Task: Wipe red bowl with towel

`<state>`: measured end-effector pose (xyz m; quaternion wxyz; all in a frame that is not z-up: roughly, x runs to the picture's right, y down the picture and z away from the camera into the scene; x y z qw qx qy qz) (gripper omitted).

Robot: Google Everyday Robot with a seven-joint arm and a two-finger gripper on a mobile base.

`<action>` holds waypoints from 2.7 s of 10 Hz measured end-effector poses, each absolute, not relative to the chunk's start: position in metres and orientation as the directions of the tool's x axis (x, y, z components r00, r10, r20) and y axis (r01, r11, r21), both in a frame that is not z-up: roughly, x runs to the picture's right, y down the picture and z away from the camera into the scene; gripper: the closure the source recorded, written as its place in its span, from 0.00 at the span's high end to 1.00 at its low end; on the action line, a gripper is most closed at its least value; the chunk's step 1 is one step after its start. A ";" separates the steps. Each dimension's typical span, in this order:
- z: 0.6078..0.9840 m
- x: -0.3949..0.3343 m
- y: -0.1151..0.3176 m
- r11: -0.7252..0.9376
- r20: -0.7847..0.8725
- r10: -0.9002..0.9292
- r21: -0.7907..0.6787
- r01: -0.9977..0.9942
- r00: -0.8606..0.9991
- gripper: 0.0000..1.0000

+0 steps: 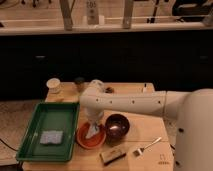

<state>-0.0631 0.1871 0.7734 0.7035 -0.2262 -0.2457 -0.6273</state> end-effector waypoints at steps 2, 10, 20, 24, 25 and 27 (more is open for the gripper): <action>0.758 -0.080 0.190 0.093 0.629 -0.777 0.053 0.994 0.039 0.00; 0.721 -0.041 0.222 0.058 0.630 -0.775 0.007 0.998 0.040 0.00; 0.759 -0.086 0.185 -0.013 0.611 -0.791 0.029 1.000 -0.028 0.00; 0.743 -0.103 0.204 -0.021 0.618 -0.784 0.064 0.998 -0.056 0.00; 0.741 -0.093 0.208 -0.013 0.624 -0.780 0.049 0.999 -0.041 0.00; 0.742 -0.060 0.214 0.007 0.633 -0.774 -0.016 1.000 0.016 0.00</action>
